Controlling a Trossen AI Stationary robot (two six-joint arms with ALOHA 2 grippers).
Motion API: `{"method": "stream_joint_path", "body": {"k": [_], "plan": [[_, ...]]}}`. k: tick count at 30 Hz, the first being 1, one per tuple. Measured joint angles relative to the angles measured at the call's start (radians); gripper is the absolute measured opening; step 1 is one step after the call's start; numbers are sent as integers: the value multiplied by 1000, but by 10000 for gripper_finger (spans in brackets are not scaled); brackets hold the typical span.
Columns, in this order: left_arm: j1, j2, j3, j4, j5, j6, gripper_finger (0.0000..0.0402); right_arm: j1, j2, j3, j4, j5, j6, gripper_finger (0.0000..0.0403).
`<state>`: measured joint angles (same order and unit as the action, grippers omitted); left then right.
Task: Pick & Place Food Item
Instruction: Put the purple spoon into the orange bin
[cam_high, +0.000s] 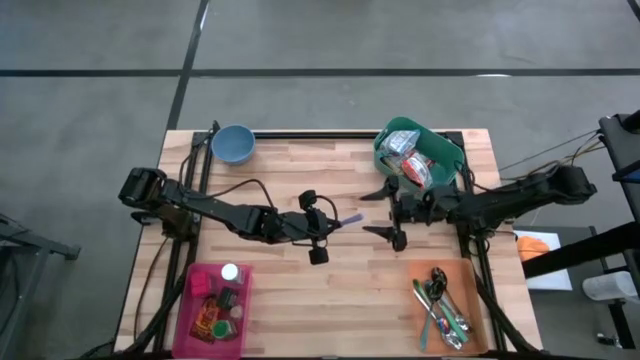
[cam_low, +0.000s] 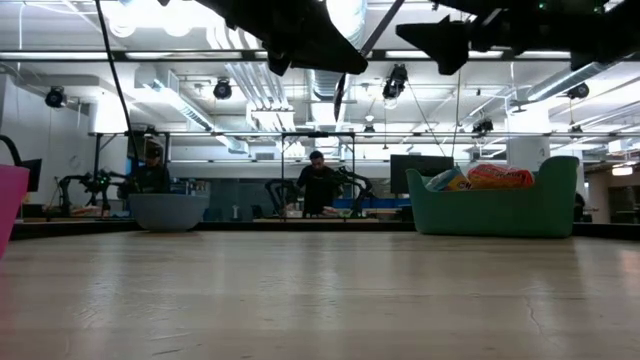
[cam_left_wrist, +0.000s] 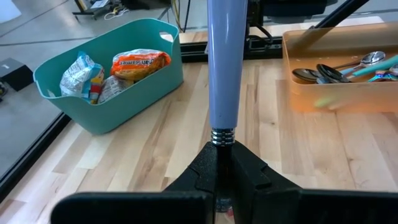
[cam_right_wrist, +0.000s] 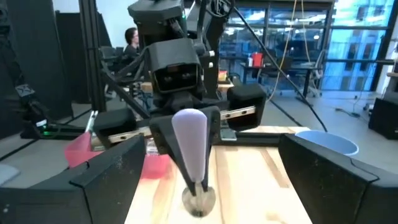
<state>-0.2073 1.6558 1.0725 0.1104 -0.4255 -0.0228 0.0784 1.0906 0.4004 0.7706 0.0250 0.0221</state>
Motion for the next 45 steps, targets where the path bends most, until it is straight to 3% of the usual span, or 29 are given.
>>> {"method": "stream_joint_path", "body": {"k": [5,19,36,45], "plan": [[0,0,0,-2,0,-3,17,0,104,44,104,1,-29,366],[0,0,0,-10,0,-2,17,0,400,250,94,-2,-67,366],[0,0,0,-5,0,1,17,0,185,88,97,4,-18,366],[0,-1,0,13,0,20,17,0,206,105,93,3,-19,366]]}}
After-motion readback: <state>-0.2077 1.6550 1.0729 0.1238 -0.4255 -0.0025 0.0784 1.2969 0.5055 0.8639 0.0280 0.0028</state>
